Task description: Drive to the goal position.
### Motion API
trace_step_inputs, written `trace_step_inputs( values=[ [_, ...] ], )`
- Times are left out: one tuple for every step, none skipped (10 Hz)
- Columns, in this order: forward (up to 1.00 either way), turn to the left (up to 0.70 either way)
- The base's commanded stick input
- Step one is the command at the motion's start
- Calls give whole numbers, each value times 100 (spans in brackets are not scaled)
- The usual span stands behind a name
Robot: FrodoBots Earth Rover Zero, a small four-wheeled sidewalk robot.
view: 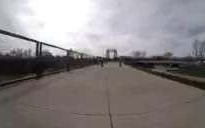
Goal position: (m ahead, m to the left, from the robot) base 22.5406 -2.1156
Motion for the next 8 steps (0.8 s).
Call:
trace_step_inputs(
  values=[
    [100,0],
    [100,0],
    [100,0],
    [100,0],
    [100,0],
    [100,0],
    [100,0],
    [100,0]
  ],
)
